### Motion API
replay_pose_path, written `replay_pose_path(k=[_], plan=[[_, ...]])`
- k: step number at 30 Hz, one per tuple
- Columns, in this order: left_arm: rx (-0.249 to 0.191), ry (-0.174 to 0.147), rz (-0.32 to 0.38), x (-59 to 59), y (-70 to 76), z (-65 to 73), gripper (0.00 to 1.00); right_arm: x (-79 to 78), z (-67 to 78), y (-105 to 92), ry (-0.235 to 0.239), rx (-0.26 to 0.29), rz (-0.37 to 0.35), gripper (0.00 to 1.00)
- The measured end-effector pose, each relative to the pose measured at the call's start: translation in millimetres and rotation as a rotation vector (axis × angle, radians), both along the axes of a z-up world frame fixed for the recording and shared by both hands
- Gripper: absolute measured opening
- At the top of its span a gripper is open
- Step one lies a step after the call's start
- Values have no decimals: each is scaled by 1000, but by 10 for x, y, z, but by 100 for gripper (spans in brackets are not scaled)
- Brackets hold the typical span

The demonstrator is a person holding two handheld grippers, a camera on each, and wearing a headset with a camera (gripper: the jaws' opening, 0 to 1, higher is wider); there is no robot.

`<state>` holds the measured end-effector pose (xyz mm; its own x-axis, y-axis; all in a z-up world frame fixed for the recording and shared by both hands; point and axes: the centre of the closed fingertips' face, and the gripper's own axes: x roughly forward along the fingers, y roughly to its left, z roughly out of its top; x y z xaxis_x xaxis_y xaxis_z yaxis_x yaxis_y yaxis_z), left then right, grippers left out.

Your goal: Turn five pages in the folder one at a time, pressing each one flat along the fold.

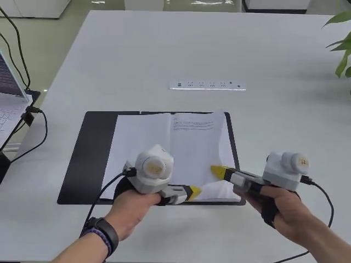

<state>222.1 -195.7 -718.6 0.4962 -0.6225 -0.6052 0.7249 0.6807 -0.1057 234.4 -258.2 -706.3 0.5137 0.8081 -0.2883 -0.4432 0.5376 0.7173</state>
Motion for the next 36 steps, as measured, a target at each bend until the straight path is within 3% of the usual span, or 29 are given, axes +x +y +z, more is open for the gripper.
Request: replay_pose_path(k=[5, 19, 29, 36], plan=[[10, -3, 6, -37, 120, -9, 73, 17, 73, 115, -13, 9, 10, 0], [16, -40, 73, -32, 563, 165, 73, 38, 221, 423, -43, 17, 66, 0], [19, -53, 97, -60, 800, 215, 74, 67, 318, 647, -64, 26, 87, 0], [28, -58, 112, -114, 994, 237, 74, 52, 368, 888, -75, 21, 133, 0]])
